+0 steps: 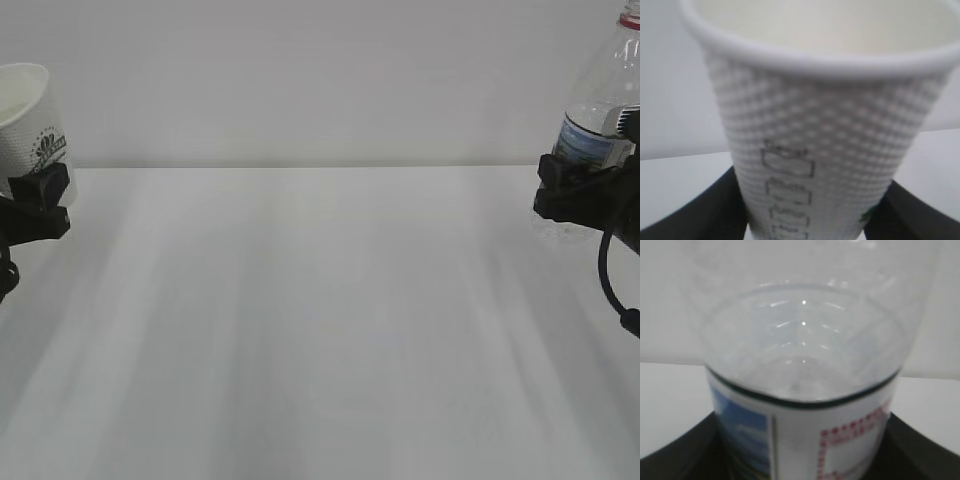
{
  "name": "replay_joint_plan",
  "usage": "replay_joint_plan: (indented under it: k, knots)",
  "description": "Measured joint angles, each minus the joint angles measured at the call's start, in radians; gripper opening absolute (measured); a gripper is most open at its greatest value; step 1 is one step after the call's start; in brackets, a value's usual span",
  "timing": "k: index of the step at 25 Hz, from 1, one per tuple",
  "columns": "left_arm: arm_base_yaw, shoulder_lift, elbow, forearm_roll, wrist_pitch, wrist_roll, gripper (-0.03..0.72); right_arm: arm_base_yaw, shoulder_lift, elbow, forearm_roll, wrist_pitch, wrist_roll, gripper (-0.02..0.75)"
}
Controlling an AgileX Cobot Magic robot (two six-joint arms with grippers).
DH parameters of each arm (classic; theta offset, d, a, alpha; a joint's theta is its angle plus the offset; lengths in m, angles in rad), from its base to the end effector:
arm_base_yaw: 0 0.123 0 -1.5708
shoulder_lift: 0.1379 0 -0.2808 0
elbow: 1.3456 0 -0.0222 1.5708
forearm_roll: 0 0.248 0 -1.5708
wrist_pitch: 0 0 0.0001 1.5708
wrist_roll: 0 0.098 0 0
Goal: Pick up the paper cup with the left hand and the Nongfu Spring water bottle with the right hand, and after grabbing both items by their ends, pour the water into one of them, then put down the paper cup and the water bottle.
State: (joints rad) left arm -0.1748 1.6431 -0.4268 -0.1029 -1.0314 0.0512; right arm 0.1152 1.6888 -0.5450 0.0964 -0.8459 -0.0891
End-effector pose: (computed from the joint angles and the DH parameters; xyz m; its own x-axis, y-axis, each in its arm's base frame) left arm 0.2790 -0.0405 0.1731 -0.0984 0.0156 -0.9950 0.0867 0.9962 0.0070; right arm 0.3067 0.0284 0.1689 -0.2087 -0.0493 -0.9767 -0.0499 0.9980 -0.0397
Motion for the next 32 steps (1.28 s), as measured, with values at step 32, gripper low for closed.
replay_joint_plan:
  k: [32]
  knots:
    - [0.037,0.304,-0.212,0.004,-0.027,-0.051,0.454,0.000,0.000,0.000,0.000,-0.002,0.000,0.505]
